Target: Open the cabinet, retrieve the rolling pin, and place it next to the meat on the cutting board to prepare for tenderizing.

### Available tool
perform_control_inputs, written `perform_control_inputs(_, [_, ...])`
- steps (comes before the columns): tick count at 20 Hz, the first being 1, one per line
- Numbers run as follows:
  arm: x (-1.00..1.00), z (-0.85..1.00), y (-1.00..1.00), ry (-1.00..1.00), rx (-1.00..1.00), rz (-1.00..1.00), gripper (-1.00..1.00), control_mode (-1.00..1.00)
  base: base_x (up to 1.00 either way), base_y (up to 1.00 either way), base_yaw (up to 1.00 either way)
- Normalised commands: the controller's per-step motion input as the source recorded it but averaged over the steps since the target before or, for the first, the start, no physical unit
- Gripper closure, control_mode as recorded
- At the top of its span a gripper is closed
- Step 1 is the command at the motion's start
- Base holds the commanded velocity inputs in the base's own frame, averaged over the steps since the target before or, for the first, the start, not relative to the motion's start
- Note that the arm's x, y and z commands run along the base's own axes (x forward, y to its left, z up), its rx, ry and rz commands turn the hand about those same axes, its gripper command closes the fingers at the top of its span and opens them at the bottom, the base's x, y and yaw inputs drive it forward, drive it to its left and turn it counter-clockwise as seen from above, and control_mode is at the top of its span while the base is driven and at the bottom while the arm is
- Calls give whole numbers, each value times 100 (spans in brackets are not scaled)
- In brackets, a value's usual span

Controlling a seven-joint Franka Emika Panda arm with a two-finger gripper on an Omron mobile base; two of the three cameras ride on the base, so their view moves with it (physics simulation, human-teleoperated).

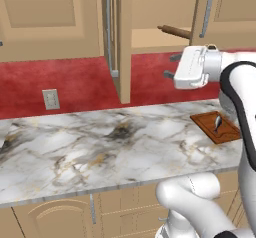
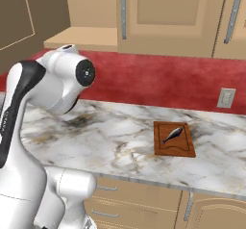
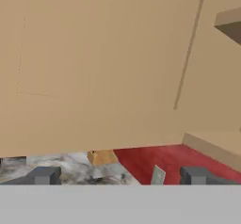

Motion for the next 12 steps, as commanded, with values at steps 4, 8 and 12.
perform_control_inputs(4, [-17,0,-61,-13,-12,-36,-100,-100,0,0,0])
perform_control_inputs(8, [-10,1,-47,-17,-13,-34,-100,-100,0,0,0])
perform_control_inputs(12, [-8,0,-54,-12,-4,-31,-100,-100,0,0,0])
